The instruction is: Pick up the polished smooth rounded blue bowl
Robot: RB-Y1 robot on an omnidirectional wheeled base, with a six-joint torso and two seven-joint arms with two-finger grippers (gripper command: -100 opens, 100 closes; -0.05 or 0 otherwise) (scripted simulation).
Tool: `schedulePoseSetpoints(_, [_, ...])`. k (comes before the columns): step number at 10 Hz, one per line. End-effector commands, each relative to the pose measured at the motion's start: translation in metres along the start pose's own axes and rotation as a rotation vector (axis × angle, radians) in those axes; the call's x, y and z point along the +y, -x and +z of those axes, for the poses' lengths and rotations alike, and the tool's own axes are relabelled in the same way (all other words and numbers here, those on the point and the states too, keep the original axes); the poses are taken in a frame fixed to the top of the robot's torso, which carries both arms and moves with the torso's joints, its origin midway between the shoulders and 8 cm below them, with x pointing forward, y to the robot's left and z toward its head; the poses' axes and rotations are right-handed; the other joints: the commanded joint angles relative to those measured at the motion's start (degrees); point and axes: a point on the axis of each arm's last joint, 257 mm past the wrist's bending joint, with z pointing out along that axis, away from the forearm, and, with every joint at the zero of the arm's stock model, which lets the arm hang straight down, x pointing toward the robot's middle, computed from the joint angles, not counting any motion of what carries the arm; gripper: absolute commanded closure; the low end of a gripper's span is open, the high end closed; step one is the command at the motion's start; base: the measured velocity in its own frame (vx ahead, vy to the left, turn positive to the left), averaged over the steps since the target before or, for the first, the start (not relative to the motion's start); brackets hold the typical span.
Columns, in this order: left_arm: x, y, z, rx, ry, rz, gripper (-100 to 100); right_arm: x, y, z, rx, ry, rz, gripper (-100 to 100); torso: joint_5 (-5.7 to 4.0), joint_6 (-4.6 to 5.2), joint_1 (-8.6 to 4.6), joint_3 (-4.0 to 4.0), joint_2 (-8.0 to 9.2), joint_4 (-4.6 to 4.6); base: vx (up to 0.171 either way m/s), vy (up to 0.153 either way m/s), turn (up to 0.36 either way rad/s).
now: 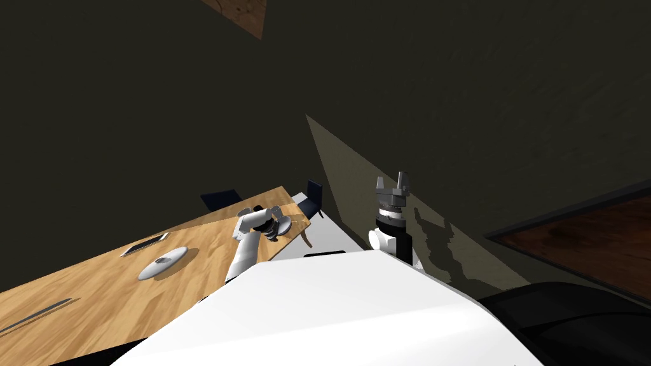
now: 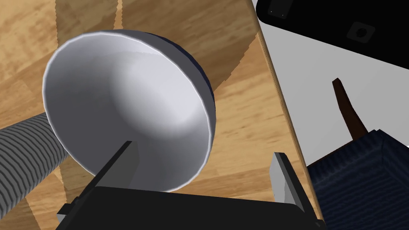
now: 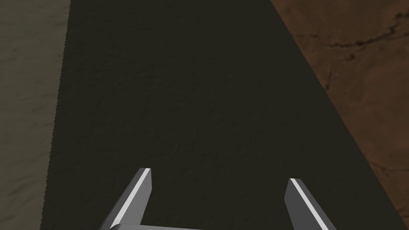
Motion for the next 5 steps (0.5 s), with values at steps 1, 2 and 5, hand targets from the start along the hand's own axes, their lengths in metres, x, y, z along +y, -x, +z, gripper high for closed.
schedulePoseSetpoints(1, [0.0, 0.0, 0.0, 0.0, 0.0, 0.0, 0, 0.0, 0.0, 0.0, 0.0, 0.0, 0.0, 0, 0.0, 0.0, 0.0, 0.0, 0.0, 0.0, 0.0, 0.0, 0.0])
schedulePoseSetpoints(2, [0.0, -0.001, 0.009, 0.0, -0.003, 0.0, -100, 0.0, 0.0, 0.0, 0.0, 0.0, 0.0, 0, 0.0, 0.0, -0.01, 0.02, 0.03, 0.01, 0.0, 0.0, 0.0])
schedulePoseSetpoints(5, [0.0, -0.004, 0.022, -0.001, -0.008, 0.001, -100, 0.0, 0.0, 0.0, 0.0, 0.0, 0.0, 0, 0.01, 0.0, 0.02, 0.03, 0.06, 0.01, -0.004, 0.006, 0.002])
